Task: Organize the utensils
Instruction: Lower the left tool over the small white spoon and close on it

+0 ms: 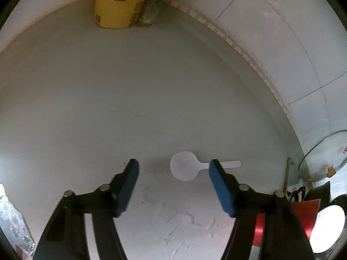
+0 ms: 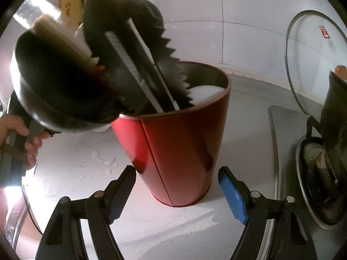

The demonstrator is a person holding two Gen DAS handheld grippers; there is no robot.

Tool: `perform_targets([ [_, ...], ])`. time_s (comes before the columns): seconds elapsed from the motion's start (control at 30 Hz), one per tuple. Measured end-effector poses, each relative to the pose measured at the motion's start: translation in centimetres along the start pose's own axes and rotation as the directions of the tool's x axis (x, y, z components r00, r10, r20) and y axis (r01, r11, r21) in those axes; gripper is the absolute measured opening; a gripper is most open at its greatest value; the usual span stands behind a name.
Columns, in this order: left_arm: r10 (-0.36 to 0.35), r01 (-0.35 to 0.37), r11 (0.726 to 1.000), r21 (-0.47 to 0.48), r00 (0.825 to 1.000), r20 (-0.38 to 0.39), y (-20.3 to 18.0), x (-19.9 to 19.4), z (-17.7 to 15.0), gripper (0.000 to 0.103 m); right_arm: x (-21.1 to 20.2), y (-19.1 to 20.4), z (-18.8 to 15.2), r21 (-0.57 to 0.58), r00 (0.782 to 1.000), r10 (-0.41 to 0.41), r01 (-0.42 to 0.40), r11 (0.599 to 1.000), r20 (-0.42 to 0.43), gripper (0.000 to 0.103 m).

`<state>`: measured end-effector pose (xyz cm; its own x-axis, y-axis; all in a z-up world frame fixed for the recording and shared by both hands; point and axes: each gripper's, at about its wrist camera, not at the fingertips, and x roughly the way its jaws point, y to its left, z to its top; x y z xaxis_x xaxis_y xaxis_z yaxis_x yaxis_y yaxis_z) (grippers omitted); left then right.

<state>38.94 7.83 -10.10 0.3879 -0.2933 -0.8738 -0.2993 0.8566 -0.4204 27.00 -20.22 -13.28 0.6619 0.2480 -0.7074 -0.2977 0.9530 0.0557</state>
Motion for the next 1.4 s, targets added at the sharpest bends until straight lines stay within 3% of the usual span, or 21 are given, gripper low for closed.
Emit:
perform_targets([
  [0.13,0.0,0.0,1.0,-0.006,1.0,-0.017,-0.2,0.8,0.1,0.049,-0.8,0.3,-0.8,-0.007,1.0,0.006,-0.006,1.0,0.004,0.081],
  [0.2,0.004,-0.004,1.0,-0.001,1.0,-0.018,-0.3,1.1,0.1,0.034,-0.6,0.3,-0.7,-0.01,1.0,0.008,-0.008,1.0,0.002,0.081],
  [0.4,0.021,-0.021,1.0,-0.001,1.0,-0.003,-0.1,1.4,0.0,0.007,-0.5,0.5,-0.6,-0.011,1.0,0.004,-0.004,1.0,-0.001,0.081],
  [0.5,0.022,-0.022,1.0,-0.004,1.0,0.016,0.0,1.4,-0.3,0.003,-0.2,0.8,-0.5,-0.012,1.0,0.003,-0.003,1.0,-0.002,0.081],
  [0.77,0.019,-0.022,0.999,0.031,0.996,0.092,0.0,-0.9,-1.1,0.001,0.0,1.0,-0.5,-0.017,1.0,0.001,-0.001,1.0,-0.002,0.081],
  [0.97,0.001,-0.002,1.0,0.014,0.998,0.063,0.4,-0.2,-0.5,0.001,0.1,1.0,-0.4,-0.02,1.0,0.0,-0.001,1.0,-0.004,0.081],
  [1.03,0.002,-0.002,1.0,-0.004,0.999,0.043,0.5,0.6,0.2,0.007,0.1,1.1,-0.4,-0.023,1.0,-0.001,0.001,1.0,-0.004,0.081],
  [1.1,-0.006,0.007,1.0,-0.029,0.999,0.034,0.9,0.7,0.4,0.032,0.1,1.1,-0.4,-0.024,1.0,-0.003,0.003,1.0,-0.004,0.081],
  [1.13,-0.012,0.014,0.999,-0.038,0.999,0.033,1.0,0.8,0.4,0.034,0.1,1.2,-0.4,-0.024,1.0,-0.004,0.004,1.0,-0.004,0.081],
  [1.33,-0.025,0.025,0.999,-0.026,1.0,0.007,0.1,1.6,0.7,0.033,0.1,1.2,-0.4,-0.02,1.0,-0.003,0.003,1.0,-0.002,0.081],
  [1.4,-0.018,0.018,1.0,-0.023,1.0,0.0,-0.2,1.9,0.7,0.02,0.0,1.2,-0.4,-0.017,1.0,-0.002,0.001,1.0,-0.001,0.081],
])
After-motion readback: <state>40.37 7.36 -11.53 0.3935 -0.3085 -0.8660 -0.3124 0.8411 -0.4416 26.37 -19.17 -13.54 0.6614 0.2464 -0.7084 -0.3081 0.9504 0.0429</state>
